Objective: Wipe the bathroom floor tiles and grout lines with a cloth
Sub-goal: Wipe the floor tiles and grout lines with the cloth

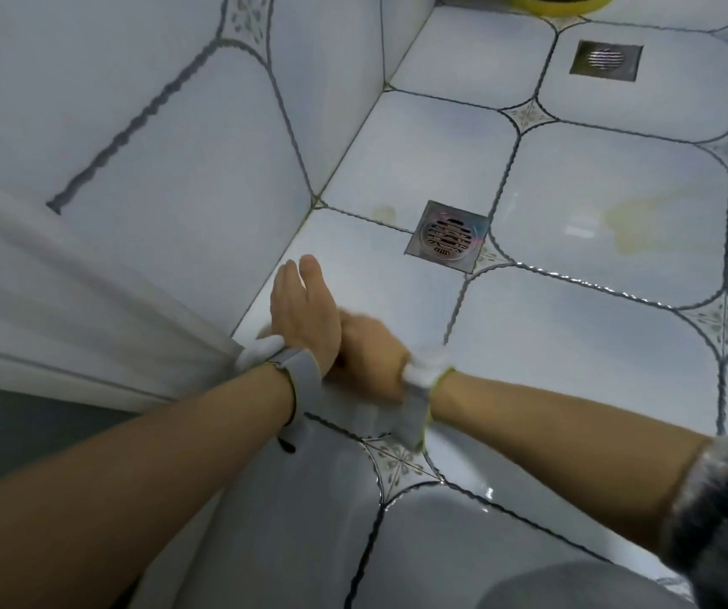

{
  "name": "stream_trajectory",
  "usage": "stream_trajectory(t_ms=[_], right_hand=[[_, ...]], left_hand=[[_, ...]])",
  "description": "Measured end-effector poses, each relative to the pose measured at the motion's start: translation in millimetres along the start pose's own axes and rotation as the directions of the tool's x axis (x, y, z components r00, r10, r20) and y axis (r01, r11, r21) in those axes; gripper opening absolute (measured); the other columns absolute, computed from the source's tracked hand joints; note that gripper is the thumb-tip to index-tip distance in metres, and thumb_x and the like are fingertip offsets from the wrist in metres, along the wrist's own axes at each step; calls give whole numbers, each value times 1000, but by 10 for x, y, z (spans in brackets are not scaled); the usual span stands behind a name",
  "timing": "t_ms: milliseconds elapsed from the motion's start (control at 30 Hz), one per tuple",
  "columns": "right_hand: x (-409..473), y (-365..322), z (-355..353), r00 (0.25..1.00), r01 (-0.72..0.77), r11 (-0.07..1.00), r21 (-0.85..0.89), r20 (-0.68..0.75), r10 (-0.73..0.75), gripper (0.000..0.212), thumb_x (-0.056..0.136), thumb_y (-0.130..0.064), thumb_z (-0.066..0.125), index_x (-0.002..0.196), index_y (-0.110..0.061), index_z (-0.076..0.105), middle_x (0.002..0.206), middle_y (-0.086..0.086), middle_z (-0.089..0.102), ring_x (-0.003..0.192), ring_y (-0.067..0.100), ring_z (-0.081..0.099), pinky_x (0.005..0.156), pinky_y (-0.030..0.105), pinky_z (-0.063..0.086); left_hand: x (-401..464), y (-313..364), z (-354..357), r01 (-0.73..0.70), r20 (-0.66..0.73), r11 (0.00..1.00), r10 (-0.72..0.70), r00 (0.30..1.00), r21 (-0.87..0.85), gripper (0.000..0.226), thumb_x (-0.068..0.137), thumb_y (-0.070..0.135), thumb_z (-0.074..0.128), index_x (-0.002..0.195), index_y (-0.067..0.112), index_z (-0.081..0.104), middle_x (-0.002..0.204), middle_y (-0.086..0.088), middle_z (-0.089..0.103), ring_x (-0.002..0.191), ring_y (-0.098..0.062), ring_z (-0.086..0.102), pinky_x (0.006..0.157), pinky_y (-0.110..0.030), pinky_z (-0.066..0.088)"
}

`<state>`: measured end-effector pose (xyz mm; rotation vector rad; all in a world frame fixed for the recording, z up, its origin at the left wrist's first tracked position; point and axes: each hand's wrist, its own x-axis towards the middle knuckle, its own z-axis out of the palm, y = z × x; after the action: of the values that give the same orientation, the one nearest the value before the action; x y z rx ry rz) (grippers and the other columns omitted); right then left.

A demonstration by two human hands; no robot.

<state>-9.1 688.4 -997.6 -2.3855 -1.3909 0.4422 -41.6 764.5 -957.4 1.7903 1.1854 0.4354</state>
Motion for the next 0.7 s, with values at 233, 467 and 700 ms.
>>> stream_trajectory(t_ms=[233,467,700], right_hand=[[196,561,-230,972,-87,996,25,-218,90,27,90,-35,56,106,-17,65,99,10,57,92,33,59,73,38,47],[-639,1082,-456,976,-82,995,64,-196,93,17,85,-31,59,101,-24,63,87,-1,46,77,23,52,67,37,42],[-2574,1994,-798,972,-154,987,39,-175,158,26,83,-35,65,109,-31,66,88,-14,46,75,7,52,69,18,40]], left_hand=[[-50,-291,-98,-91,207,948,27,978,306,53,100,39,25,145,13,34,154,-3,30,142,-20,26,118,-38,18],[-139,-309,54,-345,314,675,174,933,652,64,94,35,47,148,10,26,158,-6,21,145,-23,17,117,-38,21],[-624,243,955,-813,745,481,398,535,327,69,91,44,50,148,12,29,157,-5,22,145,-19,19,117,-34,17]])
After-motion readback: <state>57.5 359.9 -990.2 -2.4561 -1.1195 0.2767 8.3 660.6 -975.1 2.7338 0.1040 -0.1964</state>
